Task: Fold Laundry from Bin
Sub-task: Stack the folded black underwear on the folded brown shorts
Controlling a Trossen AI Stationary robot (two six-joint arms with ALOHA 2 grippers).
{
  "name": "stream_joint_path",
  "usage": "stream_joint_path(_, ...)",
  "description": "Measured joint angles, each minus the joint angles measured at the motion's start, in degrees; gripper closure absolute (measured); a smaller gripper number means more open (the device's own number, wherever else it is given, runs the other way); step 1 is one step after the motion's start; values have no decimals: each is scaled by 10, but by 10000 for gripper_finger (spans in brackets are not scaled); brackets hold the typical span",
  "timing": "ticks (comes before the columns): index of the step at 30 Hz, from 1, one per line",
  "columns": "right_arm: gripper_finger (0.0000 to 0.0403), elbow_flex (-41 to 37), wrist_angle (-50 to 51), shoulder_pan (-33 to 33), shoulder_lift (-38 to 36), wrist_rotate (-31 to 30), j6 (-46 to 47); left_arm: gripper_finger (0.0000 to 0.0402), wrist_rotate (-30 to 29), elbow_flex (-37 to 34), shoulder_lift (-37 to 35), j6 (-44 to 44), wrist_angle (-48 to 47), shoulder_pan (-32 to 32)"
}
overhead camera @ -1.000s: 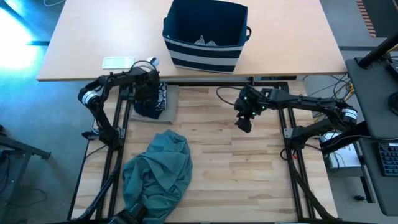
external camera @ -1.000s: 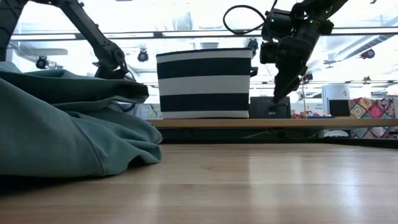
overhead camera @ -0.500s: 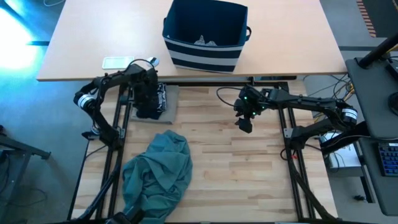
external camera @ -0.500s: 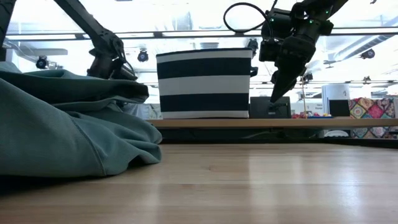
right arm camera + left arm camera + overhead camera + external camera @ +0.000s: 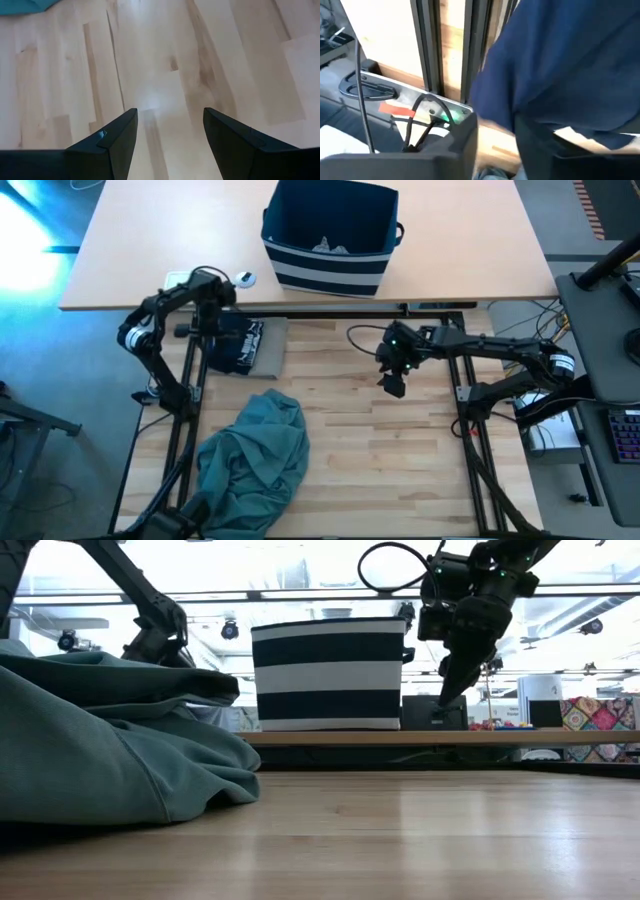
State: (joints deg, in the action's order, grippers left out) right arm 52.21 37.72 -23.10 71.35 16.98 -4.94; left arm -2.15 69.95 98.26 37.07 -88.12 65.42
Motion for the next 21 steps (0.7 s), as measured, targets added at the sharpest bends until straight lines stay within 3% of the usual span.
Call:
stream_joint_path(6,184,-8,-3,2,0,0,9,186,-2,9,13,-33,-23,14)
stream_joint_path(9,184,-9,-4,2,0,0,6,152,26,19,3,-29,-19,17)
stream_joint_path(17,184,-9,-26,2,0,0,32,136,-14,-62,-76,8,105,-74)
stream_joint_path(21,184,-9,-38,2,0,0,41,136,-112,-127,-77,72,172,-114)
